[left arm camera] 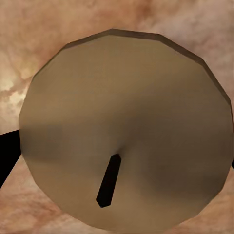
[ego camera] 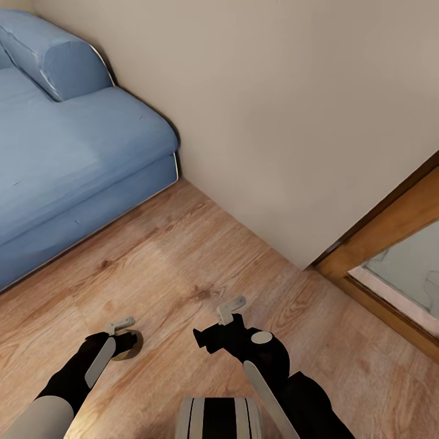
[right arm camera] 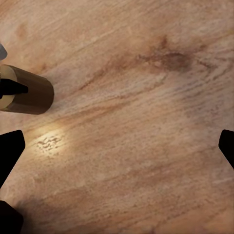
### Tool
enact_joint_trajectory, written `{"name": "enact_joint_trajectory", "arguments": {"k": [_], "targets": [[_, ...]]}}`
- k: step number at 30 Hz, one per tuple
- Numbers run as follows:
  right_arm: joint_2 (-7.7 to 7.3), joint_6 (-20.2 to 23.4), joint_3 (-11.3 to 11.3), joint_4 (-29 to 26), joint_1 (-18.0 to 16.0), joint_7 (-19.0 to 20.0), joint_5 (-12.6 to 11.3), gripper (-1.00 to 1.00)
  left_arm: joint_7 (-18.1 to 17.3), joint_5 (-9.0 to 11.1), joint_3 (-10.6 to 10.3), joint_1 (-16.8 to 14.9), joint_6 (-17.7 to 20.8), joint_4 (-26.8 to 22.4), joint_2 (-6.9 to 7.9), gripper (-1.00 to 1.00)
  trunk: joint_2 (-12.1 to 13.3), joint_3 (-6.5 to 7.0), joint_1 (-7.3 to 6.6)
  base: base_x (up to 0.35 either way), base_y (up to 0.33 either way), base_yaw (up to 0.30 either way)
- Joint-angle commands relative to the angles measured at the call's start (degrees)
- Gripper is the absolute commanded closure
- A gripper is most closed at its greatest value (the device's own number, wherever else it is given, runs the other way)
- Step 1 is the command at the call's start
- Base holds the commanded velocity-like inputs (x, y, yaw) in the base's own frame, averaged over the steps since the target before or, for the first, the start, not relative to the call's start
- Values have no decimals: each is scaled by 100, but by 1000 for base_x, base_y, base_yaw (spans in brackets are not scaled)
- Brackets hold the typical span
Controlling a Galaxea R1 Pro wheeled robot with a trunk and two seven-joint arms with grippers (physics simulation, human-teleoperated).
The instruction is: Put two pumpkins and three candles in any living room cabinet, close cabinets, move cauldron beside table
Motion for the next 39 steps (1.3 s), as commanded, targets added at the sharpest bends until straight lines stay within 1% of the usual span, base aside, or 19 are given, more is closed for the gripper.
{"name": "enact_joint_trajectory", "arguments": {"k": [1,6,7,14,19,24,28,30,38,39], "targets": [[0,18,7,-5,-4,-58,-60,-100,55,58,-33,-1,11,-7,8,-100,-2,-4,-1,0,0,0],[0,18,6,-5,-4,-57,-60,-100,56,29,-43,0,2,0,8,-100,-2,-4,-1,0,0,0],[0,18,3,-5,-4,-55,-60,-100,52,30,-52,0,-114,11,8,100,-2,-4,-1,0,0,0],[0,18,-3,-5,-4,-52,-60,-100,-114,-6,-74,3,-240,106,16,100,-2,-4,-1,0,0,0],[0,18,-3,-5,-4,-51,-60,-100,-139,-1,-67,4,-252,110,16,100,-2,-4,-1,0,0,0],[0,18,-3,-5,-4,-51,-60,-100,-170,15,-45,44,-252,6,18,100,-2,-4,-1,0,0,0],[0,18,-9,-5,-4,-51,-60,-100,-178,42,-35,115,-204,-301,41,100,-2,-4,-1,0,0,0],[0,18,-15,-5,-4,-51,-60,-100,-174,58,-33,211,-169,-544,55,100,-2,-4,-1,0,0,0],[0,18,-37,-5,-4,-48,-60,-100,-172,69,-22,408,-98,-954,71,100,-2,-4,-1,0,0,0],[0,18,-42,-5,-4,-41,-60,-100,-166,67,-10,524,3,-1199,75,100,-2,-4,-1,0,0,0]]}}
